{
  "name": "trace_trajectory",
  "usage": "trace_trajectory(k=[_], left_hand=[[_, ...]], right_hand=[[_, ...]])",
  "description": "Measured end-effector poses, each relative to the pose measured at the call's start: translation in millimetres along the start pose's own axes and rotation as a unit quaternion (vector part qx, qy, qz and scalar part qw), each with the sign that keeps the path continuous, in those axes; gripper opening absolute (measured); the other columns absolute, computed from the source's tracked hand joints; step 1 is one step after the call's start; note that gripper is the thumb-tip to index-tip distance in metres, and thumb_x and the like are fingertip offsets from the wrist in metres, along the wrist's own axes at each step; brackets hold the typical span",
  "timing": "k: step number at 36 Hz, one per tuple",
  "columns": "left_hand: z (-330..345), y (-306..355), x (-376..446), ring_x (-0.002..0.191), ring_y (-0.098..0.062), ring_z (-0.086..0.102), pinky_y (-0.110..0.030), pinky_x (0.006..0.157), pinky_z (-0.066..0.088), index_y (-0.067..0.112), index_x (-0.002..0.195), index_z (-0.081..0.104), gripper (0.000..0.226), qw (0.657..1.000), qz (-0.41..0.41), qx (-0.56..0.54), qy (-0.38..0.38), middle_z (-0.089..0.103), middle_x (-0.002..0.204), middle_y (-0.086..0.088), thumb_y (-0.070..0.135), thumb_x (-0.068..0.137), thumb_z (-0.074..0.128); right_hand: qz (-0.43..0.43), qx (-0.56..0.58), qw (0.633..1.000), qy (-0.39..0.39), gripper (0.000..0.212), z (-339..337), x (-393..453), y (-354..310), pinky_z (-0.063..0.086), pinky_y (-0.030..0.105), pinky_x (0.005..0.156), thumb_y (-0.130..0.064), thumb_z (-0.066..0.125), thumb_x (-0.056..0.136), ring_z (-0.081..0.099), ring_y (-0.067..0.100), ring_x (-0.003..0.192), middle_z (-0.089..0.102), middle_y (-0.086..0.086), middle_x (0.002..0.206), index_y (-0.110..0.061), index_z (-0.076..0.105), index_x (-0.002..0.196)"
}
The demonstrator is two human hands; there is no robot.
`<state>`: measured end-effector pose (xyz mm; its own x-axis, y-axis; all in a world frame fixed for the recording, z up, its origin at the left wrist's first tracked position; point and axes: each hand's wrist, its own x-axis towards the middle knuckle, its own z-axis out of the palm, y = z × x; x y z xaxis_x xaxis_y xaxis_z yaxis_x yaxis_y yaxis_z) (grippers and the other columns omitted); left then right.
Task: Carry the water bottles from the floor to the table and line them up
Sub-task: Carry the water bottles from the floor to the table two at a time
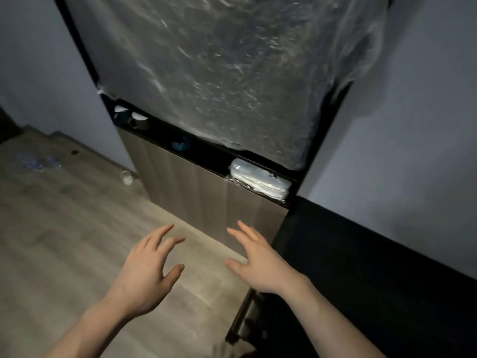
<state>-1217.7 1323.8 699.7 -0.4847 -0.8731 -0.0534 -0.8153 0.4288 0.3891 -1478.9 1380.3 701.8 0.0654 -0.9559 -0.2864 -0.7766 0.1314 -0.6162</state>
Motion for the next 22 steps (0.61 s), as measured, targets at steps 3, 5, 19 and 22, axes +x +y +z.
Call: trace_trajectory(k=[3, 5, 19, 22], left_hand=[[-20.6, -40.4, 1.4, 0.145, -0.020, 0.033, -0.039, 0.113, 0.035, 0.034, 0.139, 0.053, 0.052, 0.999, -0.028, -0.017, 0.025, 0.031, 0.161, 0.005, 0.042, 0.090, 0.070], [-30.7, -64.6, 4.4, 0.145, -0.021, 0.034, -0.041, 0.113, 0.036, 0.034, 0.139, 0.053, 0.053, 0.998, -0.043, -0.021, 0.040, 0.031, 0.162, 0.004, 0.042, 0.090, 0.071], [-92.7, -232.3, 67.0, 0.146, -0.022, 0.033, -0.044, 0.116, 0.035, 0.037, 0.137, 0.053, 0.055, 0.987, -0.140, -0.018, 0.073, 0.031, 0.162, 0.006, 0.043, 0.087, 0.075], [-114.0, -267.2, 95.0, 0.145, -0.024, 0.035, -0.045, 0.115, 0.036, 0.035, 0.137, 0.054, 0.056, 0.983, -0.161, -0.015, 0.083, 0.033, 0.161, 0.004, 0.042, 0.086, 0.076]], right_hand=[[-0.027, -0.017, 0.999, -0.013, 0.072, 7.2, 37.5, -37.9, 0.005, 0.029, 0.121, -0.053, 0.055, 0.096, -0.003, 0.015, 0.155, -0.001, -0.013, 0.169, -0.040, 0.020, 0.157], [-0.040, -0.029, 0.999, -0.020, 0.073, 11.1, 61.0, -57.0, 0.006, 0.029, 0.121, -0.053, 0.056, 0.095, -0.003, 0.015, 0.155, -0.001, -0.013, 0.169, -0.040, 0.020, 0.157], [-0.097, -0.062, 0.990, -0.085, 0.076, 40.4, 256.2, -157.8, 0.009, 0.035, 0.125, -0.056, 0.057, 0.093, -0.003, 0.014, 0.155, -0.002, -0.016, 0.168, -0.042, 0.018, 0.157], [-0.109, -0.059, 0.988, -0.096, 0.077, 42.4, 306.6, -179.6, 0.009, 0.035, 0.124, -0.058, 0.055, 0.092, -0.004, 0.012, 0.155, -0.003, -0.018, 0.167, -0.043, 0.017, 0.157]])
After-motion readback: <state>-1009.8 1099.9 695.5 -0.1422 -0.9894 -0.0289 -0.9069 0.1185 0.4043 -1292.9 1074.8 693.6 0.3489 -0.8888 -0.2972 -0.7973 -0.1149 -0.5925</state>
